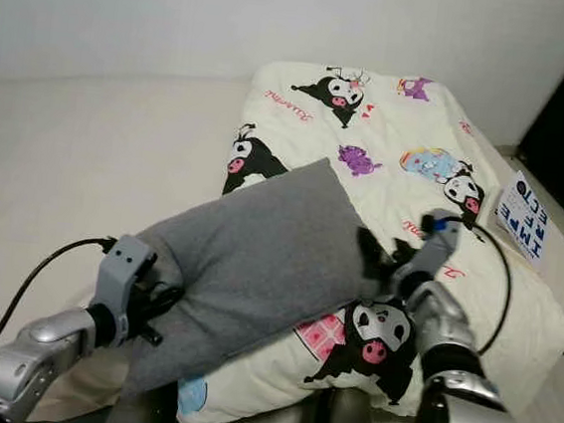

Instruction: Clean up the room

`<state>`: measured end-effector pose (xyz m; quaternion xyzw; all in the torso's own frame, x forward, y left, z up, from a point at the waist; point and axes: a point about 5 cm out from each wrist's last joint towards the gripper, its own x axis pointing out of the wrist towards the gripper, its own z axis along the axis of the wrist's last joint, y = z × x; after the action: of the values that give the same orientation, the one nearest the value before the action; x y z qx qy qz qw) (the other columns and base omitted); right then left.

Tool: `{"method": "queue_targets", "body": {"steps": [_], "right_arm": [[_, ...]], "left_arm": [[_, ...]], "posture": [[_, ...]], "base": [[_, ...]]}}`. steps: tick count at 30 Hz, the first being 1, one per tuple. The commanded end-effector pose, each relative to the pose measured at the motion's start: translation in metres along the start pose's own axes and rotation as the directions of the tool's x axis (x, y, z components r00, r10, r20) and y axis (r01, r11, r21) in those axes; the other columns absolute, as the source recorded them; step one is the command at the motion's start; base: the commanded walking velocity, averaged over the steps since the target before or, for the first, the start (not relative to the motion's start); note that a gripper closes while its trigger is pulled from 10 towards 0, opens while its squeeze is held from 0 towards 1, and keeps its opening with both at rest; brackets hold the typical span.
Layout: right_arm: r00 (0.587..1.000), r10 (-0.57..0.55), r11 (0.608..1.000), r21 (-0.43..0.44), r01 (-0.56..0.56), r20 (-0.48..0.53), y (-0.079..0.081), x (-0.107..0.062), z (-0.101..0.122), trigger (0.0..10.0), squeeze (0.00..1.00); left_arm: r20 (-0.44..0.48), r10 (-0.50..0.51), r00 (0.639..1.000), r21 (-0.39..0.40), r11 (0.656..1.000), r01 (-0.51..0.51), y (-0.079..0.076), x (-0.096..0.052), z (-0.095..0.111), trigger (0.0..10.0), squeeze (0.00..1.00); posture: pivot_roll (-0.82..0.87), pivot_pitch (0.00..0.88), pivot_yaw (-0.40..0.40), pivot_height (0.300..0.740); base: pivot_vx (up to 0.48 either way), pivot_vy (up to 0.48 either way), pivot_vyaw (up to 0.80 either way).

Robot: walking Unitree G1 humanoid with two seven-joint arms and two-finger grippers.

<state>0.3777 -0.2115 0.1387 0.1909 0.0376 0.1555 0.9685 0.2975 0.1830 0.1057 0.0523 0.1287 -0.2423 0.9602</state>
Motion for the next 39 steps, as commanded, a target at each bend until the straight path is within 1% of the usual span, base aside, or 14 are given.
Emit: {"method": "queue_targets", "body": {"steps": [1, 3, 4, 6, 8, 18, 20, 22, 25, 31, 32, 33, 34, 39], "right_arm": [[0.998, 0.010, 0.999, 0.043, -0.007, -0.066, 0.002, -0.002, -0.021, 10.0, 0.69], [0.997, 0.009, 0.999, 0.047, -0.005, -0.082, 0.004, -0.002, -0.026, 10.0, 0.69], [0.994, 0.013, 0.999, 0.053, -0.007, -0.108, 0.007, -0.002, -0.034, 10.0, 0.55], [0.994, 0.013, 0.999, 0.053, -0.007, -0.108, 0.007, -0.002, -0.034, 10.0, 0.55], [0.989, 0.027, 0.996, 0.089, -0.015, -0.143, 0.012, -0.003, -0.047, 10.0, 0.00], [0.976, 0.119, 0.980, 0.177, -0.087, -0.185, 0.030, -0.001, -0.067, 10.0, 0.00], [0.968, 0.166, 0.971, 0.202, -0.127, -0.188, 0.038, 0.001, -0.071, 10.0, 0.00], [0.946, 0.260, 0.946, 0.245, -0.210, -0.192, 0.056, 0.005, -0.079, 10.0, 0.00], [0.920, 0.302, 0.946, 0.199, -0.257, -0.250, 0.073, 0.009, -0.088, 10.0, 0.00], [0.924, 0.275, 0.959, 0.139, -0.246, -0.265, 0.078, 0.013, -0.088, 10.0, 0.00], [0.931, 0.265, 0.963, 0.127, -0.239, -0.252, 0.079, 0.014, -0.086, 8.0, 0.00], [0.931, 0.265, 0.963, 0.127, -0.239, -0.252, 0.079, 0.014, -0.086, 8.0, 0.00], [0.941, 0.239, 0.970, 0.109, -0.218, -0.241, 0.077, 0.015, -0.084, 0.0, 0.00], [0.961, 0.157, 0.987, 0.060, -0.147, -0.229, 0.070, 0.016, -0.079, 0.0, 0.00]], "left_arm": [[-0.105, -0.020, 0.994, -0.003, 1.000, 0.020, -0.009, 0.002, -0.025, 0.0, 0.00], [-0.102, -0.020, 0.995, -0.002, 1.000, 0.020, -0.009, 0.002, -0.025, 0.0, 0.00], [-0.098, -0.021, 0.995, 0.003, 1.000, 0.022, -0.009, 0.003, -0.025, 0.0, 0.00], [-0.098, -0.021, 0.995, 0.003, 1.000, 0.022, -0.009, 0.003, -0.025, 0.0, 0.00], [-0.090, -0.027, 0.996, 0.007, 1.000, 0.027, -0.011, 0.005, -0.024, 0.0, 0.00], [-0.079, -0.042, 0.996, 0.016, 0.999, 0.043, -0.015, 0.009, -0.024, 0.0, 0.00], [-0.077, -0.045, 0.996, 0.017, 0.999, 0.046, -0.015, 0.010, -0.024, 0.0, 0.00], [-0.072, -0.048, 0.996, 0.016, 0.999, 0.049, -0.016, 0.012, -0.024, 0.0, 0.00], [-0.066, -0.053, 0.996, 0.015, 0.998, 0.054, -0.019, 0.014, -0.024, 0.0, 0.00], [-0.060, -0.059, 0.996, 0.013, 0.998, 0.060, -0.021, 0.016, -0.023, 0.0, 0.00], [-0.058, -0.062, 0.996, 0.012, 0.998, 0.063, -0.022, 0.016, -0.023, 0.0, 0.00], [-0.058, -0.062, 0.996, 0.012, 0.998, 0.063, -0.022, 0.016, -0.023, 0.0, 0.00], [-0.056, -0.064, 0.996, 0.011, 0.998, 0.065, -0.023, 0.017, -0.023, 0.0, 0.00], [-0.051, -0.073, 0.996, 0.010, 0.997, 0.073, -0.025, 0.018, -0.023, 0.0, 0.00]], "posture": [[0.06, 0.263, -0.024, 0.577], [0.06, 0.263, -0.024, 0.577], [0.06, 0.265, -0.023, 0.577], [0.06, 0.265, -0.023, 0.577], [0.06, 0.265, -0.021, 0.577], [0.06, 0.266, -0.014, 0.577], [0.06, 0.267, -0.013, 0.577], [0.06, 0.266, -0.014, 0.577], [0.06, 0.265, -0.015, 0.577], [0.05, 0.265, -0.014, 0.577], [0.05, 0.264, -0.013, 0.577], [0.05, 0.264, -0.013, 0.577], [0.05, 0.264, -0.014, 0.577], [0.05, 0.263, -0.014, 0.577]], "base": [[0.000, 0.000, 0.00], [0.000, 0.000, 0.00], [0.000, 0.000, 0.00], [0.000, 0.000, 0.00], [0.000, 0.000, 0.00], [0.000, 0.000, 0.00], [0.000, 0.000, 0.00], [0.000, 0.000, 0.00], [0.000, 0.000, 0.00], [0.000, 0.000, 0.00], [0.000, 0.000, 0.00], [0.000, 0.000, 0.00], [0.000, 0.000, 0.00], [0.000, 0.000, 0.00]]}}
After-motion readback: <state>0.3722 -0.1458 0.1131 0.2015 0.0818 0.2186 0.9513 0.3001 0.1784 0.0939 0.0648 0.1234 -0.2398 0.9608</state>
